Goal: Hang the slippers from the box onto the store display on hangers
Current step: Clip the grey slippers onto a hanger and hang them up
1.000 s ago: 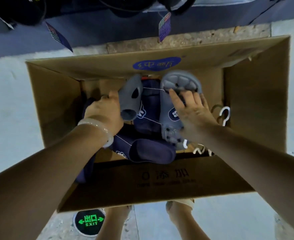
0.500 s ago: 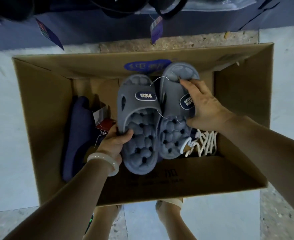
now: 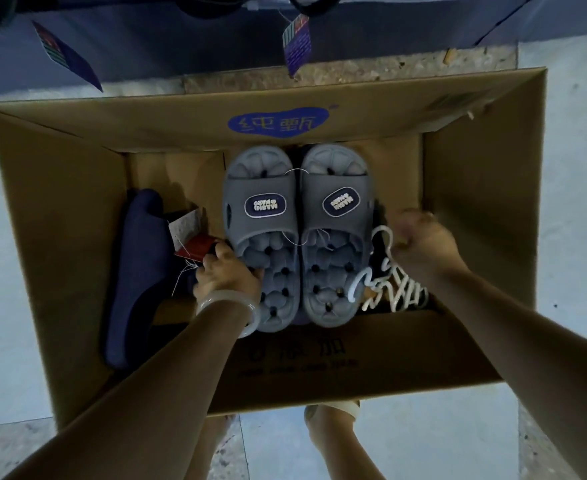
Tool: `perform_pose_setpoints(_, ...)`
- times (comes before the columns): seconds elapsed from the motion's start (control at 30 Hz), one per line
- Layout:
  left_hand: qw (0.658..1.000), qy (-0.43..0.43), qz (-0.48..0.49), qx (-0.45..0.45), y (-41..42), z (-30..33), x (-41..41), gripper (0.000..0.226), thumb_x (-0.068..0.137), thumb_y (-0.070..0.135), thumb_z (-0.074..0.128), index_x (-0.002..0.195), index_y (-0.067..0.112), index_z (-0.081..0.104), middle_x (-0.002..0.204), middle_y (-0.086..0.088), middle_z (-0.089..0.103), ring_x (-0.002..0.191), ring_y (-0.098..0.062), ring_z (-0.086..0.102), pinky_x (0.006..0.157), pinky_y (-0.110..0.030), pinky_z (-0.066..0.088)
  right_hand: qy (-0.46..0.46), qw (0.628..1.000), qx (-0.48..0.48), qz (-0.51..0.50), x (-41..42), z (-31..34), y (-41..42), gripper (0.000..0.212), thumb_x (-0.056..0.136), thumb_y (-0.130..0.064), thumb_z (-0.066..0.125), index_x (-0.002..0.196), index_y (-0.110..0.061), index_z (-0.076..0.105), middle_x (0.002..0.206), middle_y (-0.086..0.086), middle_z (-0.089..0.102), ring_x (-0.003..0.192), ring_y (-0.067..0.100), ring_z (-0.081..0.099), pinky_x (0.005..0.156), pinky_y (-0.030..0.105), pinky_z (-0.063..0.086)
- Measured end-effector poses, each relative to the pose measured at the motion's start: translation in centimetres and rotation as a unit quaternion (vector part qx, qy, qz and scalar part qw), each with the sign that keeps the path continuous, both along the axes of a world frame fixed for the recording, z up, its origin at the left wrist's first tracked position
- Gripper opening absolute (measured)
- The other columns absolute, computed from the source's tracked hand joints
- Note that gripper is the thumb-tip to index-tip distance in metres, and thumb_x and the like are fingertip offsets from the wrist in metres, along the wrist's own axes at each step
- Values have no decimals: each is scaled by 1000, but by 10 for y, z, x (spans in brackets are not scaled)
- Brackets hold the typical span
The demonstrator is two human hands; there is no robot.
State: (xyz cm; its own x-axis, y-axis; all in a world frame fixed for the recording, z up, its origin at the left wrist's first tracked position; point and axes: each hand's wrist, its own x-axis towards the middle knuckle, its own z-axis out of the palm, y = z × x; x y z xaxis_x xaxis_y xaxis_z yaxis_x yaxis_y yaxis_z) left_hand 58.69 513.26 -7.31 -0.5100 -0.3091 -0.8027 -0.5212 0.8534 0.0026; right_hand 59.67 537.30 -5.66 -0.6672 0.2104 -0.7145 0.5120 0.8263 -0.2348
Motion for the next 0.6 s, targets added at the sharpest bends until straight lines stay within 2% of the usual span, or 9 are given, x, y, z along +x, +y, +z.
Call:
perform_pose_setpoints(0.07,1000,27,-6,5,1,0,-1,72,81,32,65,136,10,24,138,-16,37,128,-36,37,100,-46,37,-100,992,-7,72,25,-12,6,41,83,-7,59,123,-12,53,122,14,57,106,30,57,77,29,44)
perform_pose_setpoints(0.1,999,40,7,25,2,0,-2,79,78,30,68,139,13,20,139,-16,36,130,-36,36,102,-46,35,-117,989,-34,86,35,-17,6,42,82,-11,62,124,-14,53,123,13,56,106,29,57,78,28,44)
perform_pose_setpoints(0.2,991,62,67,98,1,-2,-6,102,71,19,77,145,22,7,144,-15,29,133,-35,31,108,-45,32,-75,992,-72,71,53,-31,-5,39,86,-26,62,123,-15,56,124,12,50,111,30,53,87,29,41)
perform_pose_setpoints(0.3,978,70,113,164,-13,-9,-10,110,66,15,80,145,25,5,145,-13,32,133,-32,34,111,-43,32,-65,994,-81,26,57,-36,-17,33,90,-30,56,119,-15,57,123,11,48,111,27,51,84,26,36)
perform_pose_setpoints(0.43,981,50,63,178,-23,-3,-17,117,63,12,82,146,26,1,144,-11,34,132,-30,37,109,-42,35,-76,991,-98,52,58,-28,-19,32,94,-30,47,117,-10,57,119,14,56,109,29,52,78,26,34)
perform_pose_setpoints(0.53,986,45,-3,159,-19,5,-20,120,62,14,83,144,33,-2,145,-14,31,131,-35,37,106,-47,37,-34,989,-142,-16,40,-8,-15,27,94,-28,48,105,-9,63,100,15,65,88,24,60,69,27,39)
perform_pose_setpoints(0.6,989,45,-41,136,-12,12,-20,117,66,13,80,144,36,-4,147,-17,23,132,-38,34,105,-46,38,8,984,-164,-63,24,8,-12,25,93,-26,51,88,-5,62,74,12,59,62,8,53,55,24,37)
